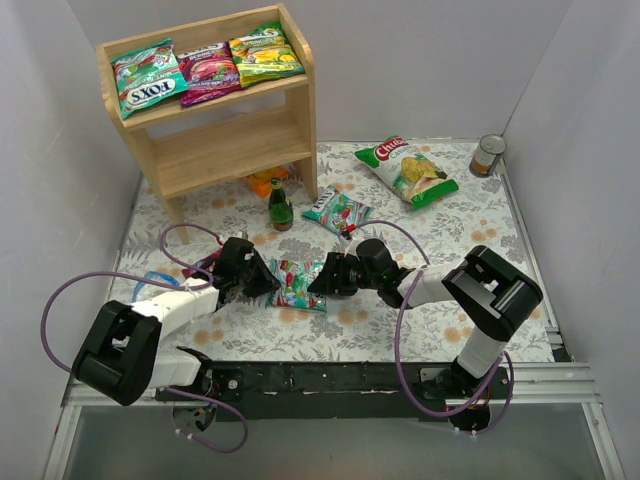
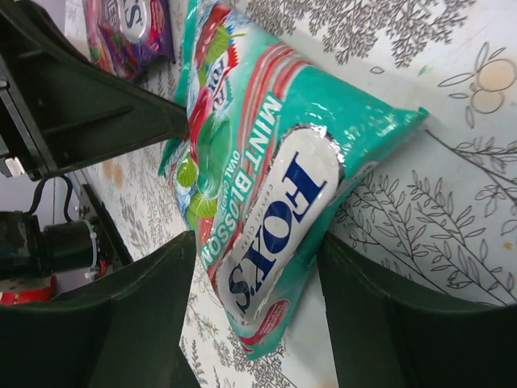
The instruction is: Place and organize the candy bags onto the shelf
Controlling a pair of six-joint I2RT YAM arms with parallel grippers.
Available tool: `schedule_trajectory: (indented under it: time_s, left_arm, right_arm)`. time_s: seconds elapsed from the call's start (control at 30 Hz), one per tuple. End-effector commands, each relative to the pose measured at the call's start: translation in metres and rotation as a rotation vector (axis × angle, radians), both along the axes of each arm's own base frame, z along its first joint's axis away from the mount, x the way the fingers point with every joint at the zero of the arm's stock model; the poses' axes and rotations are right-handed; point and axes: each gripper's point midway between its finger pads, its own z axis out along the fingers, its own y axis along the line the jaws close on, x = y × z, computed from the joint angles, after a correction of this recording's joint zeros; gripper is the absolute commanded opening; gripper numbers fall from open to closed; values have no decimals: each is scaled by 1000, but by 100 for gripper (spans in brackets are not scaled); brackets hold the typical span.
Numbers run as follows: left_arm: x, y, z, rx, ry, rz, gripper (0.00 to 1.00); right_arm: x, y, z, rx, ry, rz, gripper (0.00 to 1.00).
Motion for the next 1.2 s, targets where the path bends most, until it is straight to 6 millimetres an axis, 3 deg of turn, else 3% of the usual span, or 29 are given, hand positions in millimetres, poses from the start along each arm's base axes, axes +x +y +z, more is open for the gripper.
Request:
schedule_trajectory:
  time_s: [0.0, 0.2, 0.33, 0.47, 0.6, 0.73, 0.8, 0.9, 1.17]
  left_arm:
    - [-5, 5, -6, 38, 5, 5, 19]
    - [-6, 4, -6, 34, 8, -1, 19]
    - [-6, 3, -4, 27, 3, -3, 19]
    - [-6, 3, 0, 22, -6, -5, 19]
    - [1, 10, 15, 57, -43, 18, 26]
    - [13, 33, 32, 160, -105, 102, 44]
    - [12, 32, 38, 148, -110, 106, 50]
    - [13, 29, 44, 118, -118, 112, 54]
    - [7, 29, 33, 113, -94, 111, 56]
  right_arm:
    - [-25, -8, -25, -47, 75, 73, 68]
    - [-22, -5, -28, -42, 101, 56, 59]
    - [-20, -4, -31, -27, 121, 21, 47]
    - [-20, -1, -30, 2, 141, 10, 19]
    - [-20, -2, -21, 29, 129, -1, 1]
    - [-16, -6, 6, 63, 60, -23, 1]
    - [-12, -10, 15, 56, 20, -40, 1]
    - [-5, -17, 42, 62, -65, -72, 1]
    - [7, -33, 137, 128, -283, -135, 1]
